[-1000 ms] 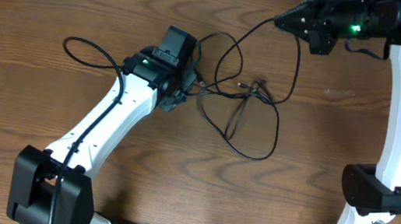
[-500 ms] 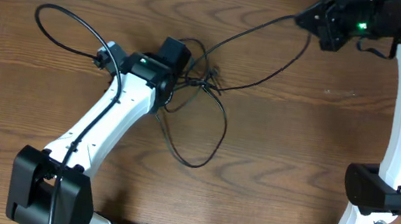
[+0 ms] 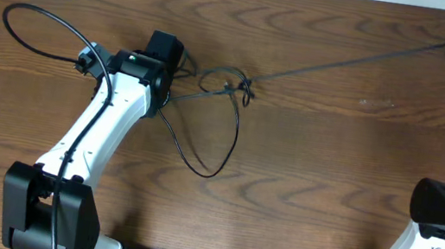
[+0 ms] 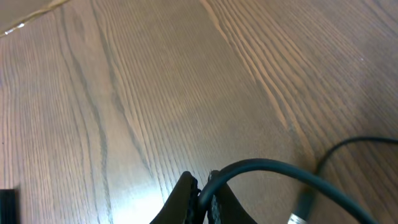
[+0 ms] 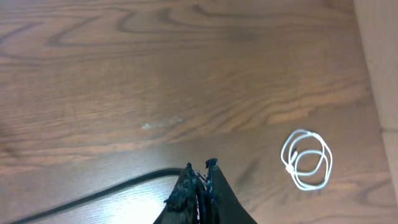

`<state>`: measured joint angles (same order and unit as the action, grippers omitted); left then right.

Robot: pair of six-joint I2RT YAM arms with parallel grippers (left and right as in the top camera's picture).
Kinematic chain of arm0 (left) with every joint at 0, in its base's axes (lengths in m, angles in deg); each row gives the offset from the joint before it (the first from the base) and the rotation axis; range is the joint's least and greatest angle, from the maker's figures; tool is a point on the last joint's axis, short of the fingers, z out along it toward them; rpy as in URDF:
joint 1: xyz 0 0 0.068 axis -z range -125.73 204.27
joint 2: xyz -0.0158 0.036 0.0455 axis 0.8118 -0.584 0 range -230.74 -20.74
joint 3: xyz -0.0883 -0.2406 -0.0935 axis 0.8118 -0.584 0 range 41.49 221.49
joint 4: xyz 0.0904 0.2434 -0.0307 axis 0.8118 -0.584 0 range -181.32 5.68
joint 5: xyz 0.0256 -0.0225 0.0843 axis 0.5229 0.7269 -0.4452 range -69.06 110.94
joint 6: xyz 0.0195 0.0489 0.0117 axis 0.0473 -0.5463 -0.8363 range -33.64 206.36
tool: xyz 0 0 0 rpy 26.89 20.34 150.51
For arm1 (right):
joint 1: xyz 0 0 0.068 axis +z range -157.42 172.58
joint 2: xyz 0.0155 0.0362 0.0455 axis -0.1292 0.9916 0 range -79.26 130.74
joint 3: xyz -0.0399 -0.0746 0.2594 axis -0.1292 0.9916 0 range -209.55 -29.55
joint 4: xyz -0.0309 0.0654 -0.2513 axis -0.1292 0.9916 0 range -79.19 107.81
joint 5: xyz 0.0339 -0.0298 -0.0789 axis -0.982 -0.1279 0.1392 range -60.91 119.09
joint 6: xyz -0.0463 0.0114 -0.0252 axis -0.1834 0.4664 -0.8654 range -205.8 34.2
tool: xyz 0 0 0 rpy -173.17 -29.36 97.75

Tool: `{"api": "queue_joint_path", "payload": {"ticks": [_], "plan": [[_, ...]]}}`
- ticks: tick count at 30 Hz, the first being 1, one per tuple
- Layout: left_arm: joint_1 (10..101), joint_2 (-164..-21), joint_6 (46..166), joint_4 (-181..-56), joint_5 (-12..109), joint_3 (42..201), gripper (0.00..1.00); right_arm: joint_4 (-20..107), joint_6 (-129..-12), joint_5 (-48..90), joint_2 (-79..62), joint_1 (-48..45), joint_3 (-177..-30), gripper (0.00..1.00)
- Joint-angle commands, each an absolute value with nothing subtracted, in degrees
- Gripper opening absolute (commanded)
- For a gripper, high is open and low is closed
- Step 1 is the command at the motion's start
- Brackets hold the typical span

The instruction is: Untangle cables

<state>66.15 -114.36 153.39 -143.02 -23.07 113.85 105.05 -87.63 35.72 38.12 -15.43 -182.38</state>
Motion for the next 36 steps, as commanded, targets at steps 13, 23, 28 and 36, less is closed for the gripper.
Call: {"api": "queue_joint_path", "payload": {"ticks": [13, 23, 28, 36], "plan": [[58.0, -115.0, 152.8, -143.8, -23.4, 113.7, 0.08, 105.1, -72.2, 37.6, 37.7, -31.6, -182.4, 0.01], [57.8, -115.0, 152.8, -142.6, -11.0, 113.7, 0.08, 106.7, -95.8, 3.9, 38.3, -28.2, -181.9, 0.26], [57.8, -115.0, 152.8, -142.6, -10.9, 113.7, 0.08, 106.8, -105.3, -0.3, 38.3, -21.6, -175.8, 0.75], [57.8, -115.0, 152.8, -142.6, -10.9, 113.7, 0.08, 102.5, -122.8, -10.8, 38.3, -11.1, -161.0, 0.99]]}}
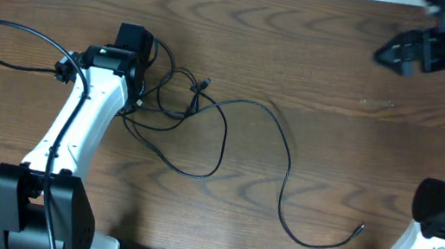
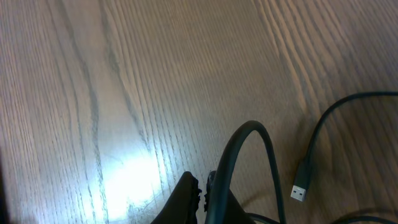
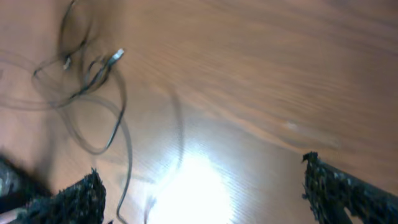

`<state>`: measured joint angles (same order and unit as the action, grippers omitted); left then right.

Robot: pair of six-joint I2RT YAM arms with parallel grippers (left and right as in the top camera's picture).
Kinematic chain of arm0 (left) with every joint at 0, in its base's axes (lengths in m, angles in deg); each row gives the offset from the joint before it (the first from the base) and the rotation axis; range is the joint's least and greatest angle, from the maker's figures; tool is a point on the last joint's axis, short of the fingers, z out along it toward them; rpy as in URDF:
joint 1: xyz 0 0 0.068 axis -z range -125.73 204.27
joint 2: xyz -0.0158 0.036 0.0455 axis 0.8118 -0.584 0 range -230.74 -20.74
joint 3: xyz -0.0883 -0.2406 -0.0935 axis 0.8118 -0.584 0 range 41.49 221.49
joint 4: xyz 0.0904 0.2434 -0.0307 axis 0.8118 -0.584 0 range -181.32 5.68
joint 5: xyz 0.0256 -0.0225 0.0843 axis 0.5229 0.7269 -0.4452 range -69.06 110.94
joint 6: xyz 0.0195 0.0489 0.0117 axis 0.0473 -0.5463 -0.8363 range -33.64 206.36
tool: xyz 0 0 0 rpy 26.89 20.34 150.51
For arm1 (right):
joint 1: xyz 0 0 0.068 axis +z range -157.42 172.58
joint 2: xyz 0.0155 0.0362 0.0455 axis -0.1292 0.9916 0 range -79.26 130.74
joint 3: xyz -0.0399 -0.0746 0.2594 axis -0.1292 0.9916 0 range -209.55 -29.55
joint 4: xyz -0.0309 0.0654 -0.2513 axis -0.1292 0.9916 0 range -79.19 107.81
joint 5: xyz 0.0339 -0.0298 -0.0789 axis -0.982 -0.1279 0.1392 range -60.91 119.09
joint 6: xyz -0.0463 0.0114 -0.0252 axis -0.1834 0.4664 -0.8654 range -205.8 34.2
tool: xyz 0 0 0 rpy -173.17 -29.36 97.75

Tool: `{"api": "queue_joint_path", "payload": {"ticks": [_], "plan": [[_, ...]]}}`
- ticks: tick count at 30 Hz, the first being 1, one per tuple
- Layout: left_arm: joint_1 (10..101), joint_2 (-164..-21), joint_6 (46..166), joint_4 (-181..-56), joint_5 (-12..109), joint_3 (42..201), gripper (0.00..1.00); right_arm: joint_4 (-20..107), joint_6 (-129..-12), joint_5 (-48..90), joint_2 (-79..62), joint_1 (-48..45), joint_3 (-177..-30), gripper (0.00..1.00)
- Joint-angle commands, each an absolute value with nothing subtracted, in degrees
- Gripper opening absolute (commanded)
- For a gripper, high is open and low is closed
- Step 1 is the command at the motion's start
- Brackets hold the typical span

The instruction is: Untangle cables

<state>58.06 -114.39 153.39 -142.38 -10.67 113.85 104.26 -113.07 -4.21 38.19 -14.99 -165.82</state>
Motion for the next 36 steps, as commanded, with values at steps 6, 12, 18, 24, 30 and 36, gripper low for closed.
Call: {"api": "queue_joint_path", "payload": {"ticks": [6, 12, 18, 24, 30, 36], "plan": [[57.8, -115.0, 152.8, -142.6, -10.9, 113.7, 0.08, 90.8, -124.7, -12.1, 38.3, -1.6, -147.9, 0.99], [57.8, -115.0, 152.8, -142.5, -10.9, 113.7, 0.08, 81.0, -124.7, -12.0, 38.3, 7.9, -139.6, 0.99], [57.9, -115.0, 152.8, -142.5, -9.0, 113.7, 0.08, 71.3, -124.7, -11.5, 38.3, 17.7, -132.4, 0.99], [57.9, -115.0, 152.8, -142.5, -9.0, 113.7, 0.08, 63.1, -124.7, -11.4, 38.3, 23.5, -126.9, 0.99], [57.9, -115.0, 152.8, -142.3, -9.0, 113.7, 0.08, 57.1, -124.7, -11.4, 38.3, 26.5, -121.4, 0.99], [57.9, -115.0, 152.8, -142.3, -9.0, 113.7, 0.08, 54.6, -124.7, -11.4, 38.3, 26.8, -117.8, 0.96]]}}
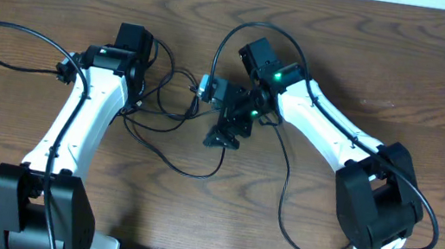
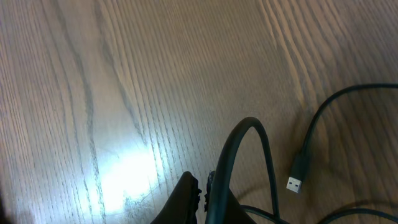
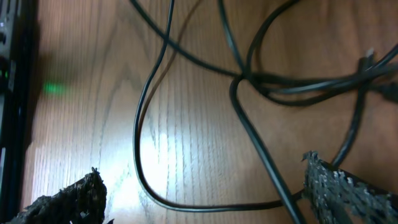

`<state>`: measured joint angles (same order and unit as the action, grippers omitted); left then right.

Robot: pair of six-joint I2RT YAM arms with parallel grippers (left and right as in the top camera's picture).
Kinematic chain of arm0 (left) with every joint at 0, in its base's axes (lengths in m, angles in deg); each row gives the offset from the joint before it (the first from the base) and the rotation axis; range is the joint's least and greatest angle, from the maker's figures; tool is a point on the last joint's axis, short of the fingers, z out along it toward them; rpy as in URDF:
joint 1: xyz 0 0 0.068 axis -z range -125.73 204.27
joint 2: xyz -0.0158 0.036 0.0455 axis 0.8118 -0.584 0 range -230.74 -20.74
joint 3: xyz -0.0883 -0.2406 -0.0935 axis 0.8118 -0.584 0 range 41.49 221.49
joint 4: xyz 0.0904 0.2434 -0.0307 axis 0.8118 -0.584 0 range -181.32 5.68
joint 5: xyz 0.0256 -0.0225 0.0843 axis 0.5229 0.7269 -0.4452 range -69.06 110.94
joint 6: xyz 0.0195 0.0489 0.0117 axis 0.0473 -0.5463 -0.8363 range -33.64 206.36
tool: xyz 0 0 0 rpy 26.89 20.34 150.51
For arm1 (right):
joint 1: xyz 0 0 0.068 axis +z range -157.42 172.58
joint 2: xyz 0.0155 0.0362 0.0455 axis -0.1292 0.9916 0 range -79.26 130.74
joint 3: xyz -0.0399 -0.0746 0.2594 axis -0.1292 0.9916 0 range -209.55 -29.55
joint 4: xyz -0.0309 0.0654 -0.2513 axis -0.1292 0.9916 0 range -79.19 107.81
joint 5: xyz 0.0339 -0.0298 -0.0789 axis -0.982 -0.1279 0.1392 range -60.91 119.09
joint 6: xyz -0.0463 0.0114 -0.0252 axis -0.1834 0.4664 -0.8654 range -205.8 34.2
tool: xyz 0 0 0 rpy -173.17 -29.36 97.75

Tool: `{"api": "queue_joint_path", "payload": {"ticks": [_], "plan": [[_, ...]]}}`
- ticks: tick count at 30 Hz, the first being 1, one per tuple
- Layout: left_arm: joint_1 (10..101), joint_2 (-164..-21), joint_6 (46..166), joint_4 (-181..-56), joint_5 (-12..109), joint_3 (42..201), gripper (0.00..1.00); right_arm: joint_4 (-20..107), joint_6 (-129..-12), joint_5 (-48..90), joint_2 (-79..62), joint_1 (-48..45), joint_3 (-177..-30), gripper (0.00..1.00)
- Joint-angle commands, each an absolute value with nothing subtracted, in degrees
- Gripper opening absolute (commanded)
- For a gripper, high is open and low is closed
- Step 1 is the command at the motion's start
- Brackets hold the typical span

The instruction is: Untangle cables

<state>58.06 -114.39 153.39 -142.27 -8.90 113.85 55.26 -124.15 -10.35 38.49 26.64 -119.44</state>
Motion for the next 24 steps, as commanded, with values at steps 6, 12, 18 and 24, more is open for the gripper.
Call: {"api": "queue_joint_path", "payload": {"ticks": [6, 12, 18, 24], "plan": [[57.9, -115.0, 152.8, -142.3, -9.0, 113.7, 0.08, 53.8, -124.7, -11.4, 38.3, 26.8, -116.7, 0.67], [57.9, -115.0, 152.8, -142.3, -8.3, 113.7, 0.08, 53.7, -124.2, -11.4, 38.3, 26.8, -116.7, 0.01], [57.9, -115.0, 152.8, -142.3, -8.1, 113.7, 0.08, 53.3, -116.8, -6.7, 38.3, 26.8, -116.7, 0.01], [57.9, -115.0, 152.8, -142.3, -8.1, 113.7, 0.08, 54.1, -94.9, 25.7, 38.3, 26.3, -116.7, 0.01]]}}
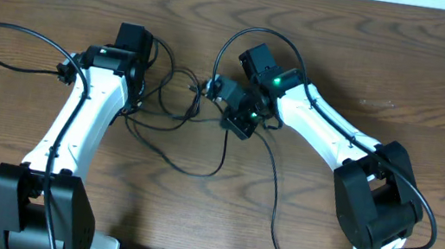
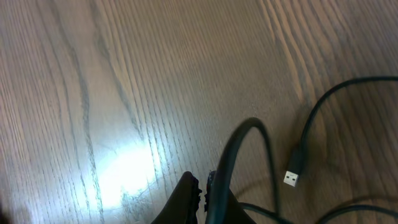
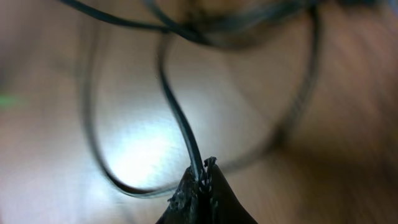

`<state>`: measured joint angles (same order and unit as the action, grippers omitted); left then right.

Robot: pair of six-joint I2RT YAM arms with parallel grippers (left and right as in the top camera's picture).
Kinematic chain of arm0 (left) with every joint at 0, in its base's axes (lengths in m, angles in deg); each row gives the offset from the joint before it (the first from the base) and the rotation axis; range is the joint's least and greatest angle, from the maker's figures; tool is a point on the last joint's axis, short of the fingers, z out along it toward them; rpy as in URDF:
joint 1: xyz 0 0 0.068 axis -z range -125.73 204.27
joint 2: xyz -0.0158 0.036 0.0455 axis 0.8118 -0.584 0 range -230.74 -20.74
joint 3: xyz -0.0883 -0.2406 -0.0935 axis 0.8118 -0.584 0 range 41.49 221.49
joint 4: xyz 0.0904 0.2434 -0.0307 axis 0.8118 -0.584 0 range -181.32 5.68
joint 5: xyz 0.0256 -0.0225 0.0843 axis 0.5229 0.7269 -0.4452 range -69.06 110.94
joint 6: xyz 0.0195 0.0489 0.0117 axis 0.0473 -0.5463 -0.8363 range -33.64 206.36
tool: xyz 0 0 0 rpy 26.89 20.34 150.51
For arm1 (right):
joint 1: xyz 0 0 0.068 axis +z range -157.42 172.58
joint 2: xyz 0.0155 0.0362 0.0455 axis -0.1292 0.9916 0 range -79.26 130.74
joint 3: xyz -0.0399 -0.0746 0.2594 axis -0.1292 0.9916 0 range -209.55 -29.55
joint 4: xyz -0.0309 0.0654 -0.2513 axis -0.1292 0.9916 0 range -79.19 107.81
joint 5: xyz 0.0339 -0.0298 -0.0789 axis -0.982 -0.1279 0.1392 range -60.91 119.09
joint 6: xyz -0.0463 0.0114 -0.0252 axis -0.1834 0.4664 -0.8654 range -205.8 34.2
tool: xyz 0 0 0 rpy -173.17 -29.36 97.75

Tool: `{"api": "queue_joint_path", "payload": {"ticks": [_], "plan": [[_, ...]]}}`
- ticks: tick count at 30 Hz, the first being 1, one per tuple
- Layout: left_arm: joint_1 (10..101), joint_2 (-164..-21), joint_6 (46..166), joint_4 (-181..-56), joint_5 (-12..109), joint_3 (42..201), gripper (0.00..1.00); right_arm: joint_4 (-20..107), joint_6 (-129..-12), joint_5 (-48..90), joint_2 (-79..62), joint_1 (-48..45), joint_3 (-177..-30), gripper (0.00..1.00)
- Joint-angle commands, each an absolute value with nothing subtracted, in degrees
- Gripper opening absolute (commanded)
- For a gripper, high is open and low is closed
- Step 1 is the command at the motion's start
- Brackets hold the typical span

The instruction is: Untangle cables

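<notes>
Black cables lie tangled (image 1: 175,100) on the wooden table between the two arms. My left gripper (image 1: 133,94) (image 2: 202,183) is shut on a thick black cable (image 2: 249,127) that arches up from its jaws. A USB plug (image 2: 292,177) lies just to its right. My right gripper (image 1: 235,126) (image 3: 204,167) is shut on a thin black strand (image 3: 177,118) at the right side of the tangle. From there a long strand (image 1: 270,205) trails toward the front edge. The right wrist view is blurred.
A small coil of white cable lies at the right edge of the table. A cable loop (image 1: 190,168) curves in front of the tangle. My left arm's own black cable loops out at the far left (image 1: 9,29).
My right gripper was open just above the tangle and is now shut on a thin strand there. The long trailing strand has shifted a little. My left gripper still holds the thick cable.
First the cable was stretched taut between my left gripper and my right gripper, shut at the far right corner. Then my right gripper was open and the cable lay slack. Later the right gripper hung open over the tangle, and now grips a strand.
</notes>
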<state>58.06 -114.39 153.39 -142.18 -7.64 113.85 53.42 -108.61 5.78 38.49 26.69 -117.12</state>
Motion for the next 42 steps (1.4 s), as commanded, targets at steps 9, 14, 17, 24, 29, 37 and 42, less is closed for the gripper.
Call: {"api": "queue_joint_path", "payload": {"ticks": [9, 14, 17, 24, 29, 37, 42], "plan": [[57.9, -115.0, 152.8, -142.3, -8.1, 113.7, 0.08, 58.6, -77.5, 39.9, 38.3, 18.1, -116.7, 0.01], [57.9, -115.0, 152.8, -142.3, -8.1, 113.7, 0.08, 61.1, -70.3, 36.9, 38.3, 10.8, -116.7, 0.01], [57.9, -115.0, 152.8, -142.3, -8.2, 113.7, 0.08, 62.1, -66.9, 33.8, 38.3, 6.3, -116.7, 0.01], [57.9, -115.0, 152.8, -142.3, -8.2, 113.7, 0.08, 63.0, -66.5, 27.5, 38.3, -2.4, -116.7, 0.01], [57.9, -115.0, 152.8, -142.3, -8.2, 113.7, 0.08, 63.1, -66.5, 27.0, 38.3, -7.0, -116.7, 0.01], [57.9, -115.0, 152.8, -142.3, -8.1, 113.7, 0.08, 63.0, -66.1, 21.9, 38.3, -15.8, -116.7, 0.01], [57.9, -115.0, 152.8, -142.0, -8.1, 113.7, 0.08, 62.8, -67.6, 15.7, 38.3, -17.4, -116.7, 0.01]]}}
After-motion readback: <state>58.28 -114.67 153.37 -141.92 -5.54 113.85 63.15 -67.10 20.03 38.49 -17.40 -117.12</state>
